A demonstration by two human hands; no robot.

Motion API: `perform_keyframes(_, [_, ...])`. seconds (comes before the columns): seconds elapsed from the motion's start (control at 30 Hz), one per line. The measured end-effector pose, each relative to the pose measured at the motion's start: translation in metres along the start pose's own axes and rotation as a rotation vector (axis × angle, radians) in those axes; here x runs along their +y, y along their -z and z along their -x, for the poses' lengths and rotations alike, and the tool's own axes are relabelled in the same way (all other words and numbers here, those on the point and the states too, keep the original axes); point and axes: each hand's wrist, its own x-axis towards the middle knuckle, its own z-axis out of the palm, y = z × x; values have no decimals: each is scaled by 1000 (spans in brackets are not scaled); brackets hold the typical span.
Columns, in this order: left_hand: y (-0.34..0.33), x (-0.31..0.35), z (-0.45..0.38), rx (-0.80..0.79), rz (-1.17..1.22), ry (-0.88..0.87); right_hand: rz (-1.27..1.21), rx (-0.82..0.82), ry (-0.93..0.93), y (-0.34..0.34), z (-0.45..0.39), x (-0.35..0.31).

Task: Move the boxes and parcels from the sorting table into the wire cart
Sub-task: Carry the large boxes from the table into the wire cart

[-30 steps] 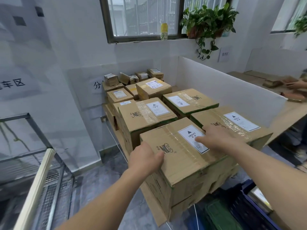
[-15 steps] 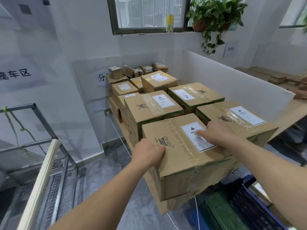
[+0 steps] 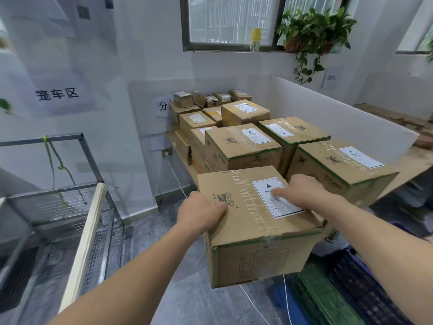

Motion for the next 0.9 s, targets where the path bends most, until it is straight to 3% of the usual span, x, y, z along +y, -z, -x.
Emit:
perform_keyframes(0.33, [79,-99,33,117,10,89,15,0,122,-59,55,-98])
perform_keyframes(0.53, [124,-154,53,215,31,197,-147,-72,177,-97,78,-162])
perform_keyframes(0.9, [180,-243,53,441,80,447,-267,-223,455,-176,58,-279])
